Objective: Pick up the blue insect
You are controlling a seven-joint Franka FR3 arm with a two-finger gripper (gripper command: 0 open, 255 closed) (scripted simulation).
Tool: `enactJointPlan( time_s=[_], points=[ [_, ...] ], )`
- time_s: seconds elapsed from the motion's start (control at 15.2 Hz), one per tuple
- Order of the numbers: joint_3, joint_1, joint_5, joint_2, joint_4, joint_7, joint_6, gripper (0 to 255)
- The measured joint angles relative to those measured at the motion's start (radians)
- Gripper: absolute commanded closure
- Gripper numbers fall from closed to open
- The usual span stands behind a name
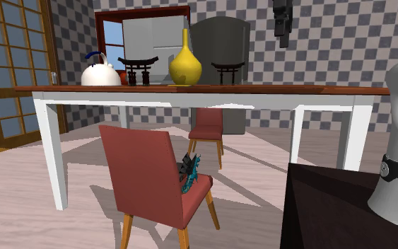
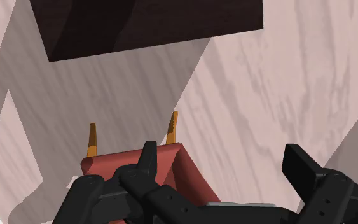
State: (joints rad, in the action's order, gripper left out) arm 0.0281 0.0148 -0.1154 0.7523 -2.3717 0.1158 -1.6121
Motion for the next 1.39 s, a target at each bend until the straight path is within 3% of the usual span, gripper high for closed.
enactJointPlan(
  time_s=[0.4, 0.86, 1.39],
  points=[
    [-0.023, 0.021, -0.008, -0.126, 0.005, 0.071, -0.1, 0],
    [-0.049, 0.055, -0.011, -0.4, 0.071, 0.196, -0.274, 0],
    [-0.045, 0.089, 0.001, -0.705, 0.209, 0.331, -0.397, 0]
  ],
)
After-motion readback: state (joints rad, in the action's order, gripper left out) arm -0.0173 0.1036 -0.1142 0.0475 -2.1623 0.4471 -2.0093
